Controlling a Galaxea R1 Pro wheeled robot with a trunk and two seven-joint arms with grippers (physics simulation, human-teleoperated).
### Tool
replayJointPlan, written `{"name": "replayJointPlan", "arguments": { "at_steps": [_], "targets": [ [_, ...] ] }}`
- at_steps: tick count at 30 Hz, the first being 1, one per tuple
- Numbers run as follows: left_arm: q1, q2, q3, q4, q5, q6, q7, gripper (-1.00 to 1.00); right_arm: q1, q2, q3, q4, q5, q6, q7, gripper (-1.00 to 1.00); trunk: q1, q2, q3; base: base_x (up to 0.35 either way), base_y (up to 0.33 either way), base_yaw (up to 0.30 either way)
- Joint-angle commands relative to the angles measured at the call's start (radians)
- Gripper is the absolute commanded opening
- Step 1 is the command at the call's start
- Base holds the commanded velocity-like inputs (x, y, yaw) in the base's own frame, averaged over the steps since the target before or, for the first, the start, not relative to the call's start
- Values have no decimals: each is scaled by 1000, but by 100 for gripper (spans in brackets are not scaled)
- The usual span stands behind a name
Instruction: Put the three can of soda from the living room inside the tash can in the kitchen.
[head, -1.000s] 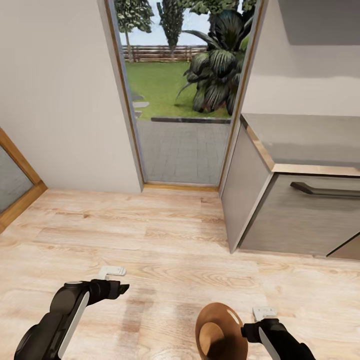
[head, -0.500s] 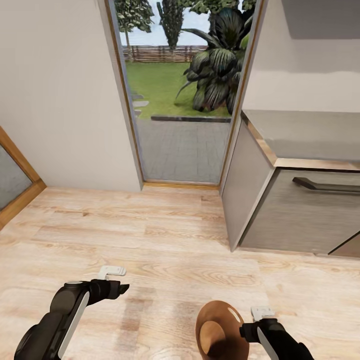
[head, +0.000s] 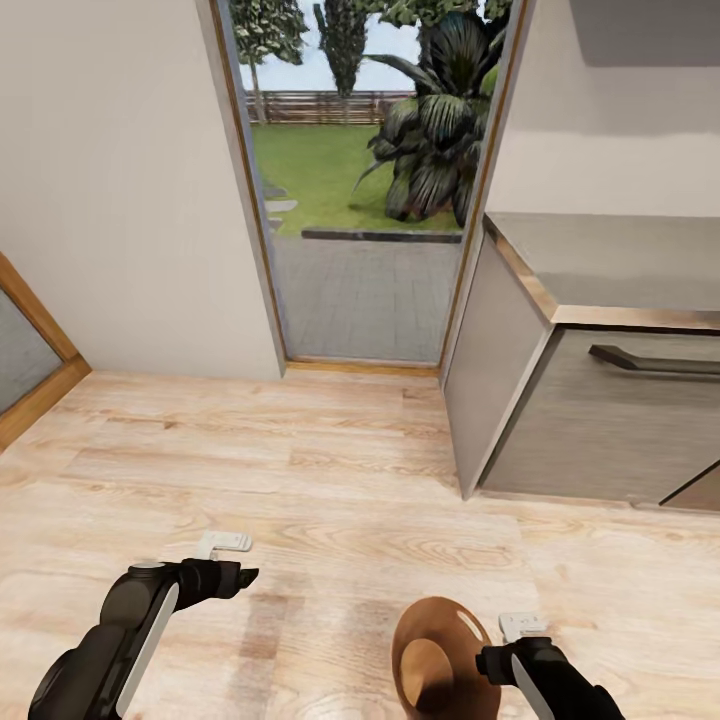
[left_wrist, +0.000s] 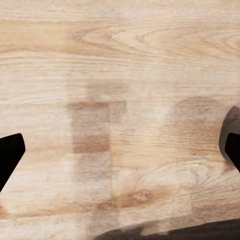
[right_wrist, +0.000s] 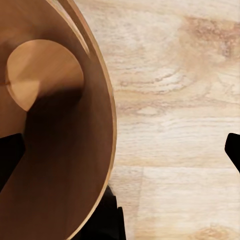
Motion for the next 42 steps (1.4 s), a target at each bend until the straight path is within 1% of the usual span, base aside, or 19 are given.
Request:
{"name": "replayJointPlan", "arguments": {
  "at_steps": [1,20,26,34,42],
  "targets": [
    [0,0,0,0,0,0,0,100,0,0,0,0,0,0,0,100,4,-7,-3,0,0,0],
    [0,0,-1,0,0,-2,1,100,0,1,0,-1,1,0,0,100,77,-140,-63,0,0,0],
    [0,0,-1,0,0,-2,1,100,0,1,0,-1,1,0,0,100,77,-140,-63,0,0,0],
    [0,0,-1,0,0,-3,2,100,0,1,0,0,1,0,0,100,107,-196,-88,0,0,0],
    [0,0,-1,0,0,-3,2,100,1,1,0,0,1,0,0,100,107,-196,-88,0,0,0]
  ]
}}
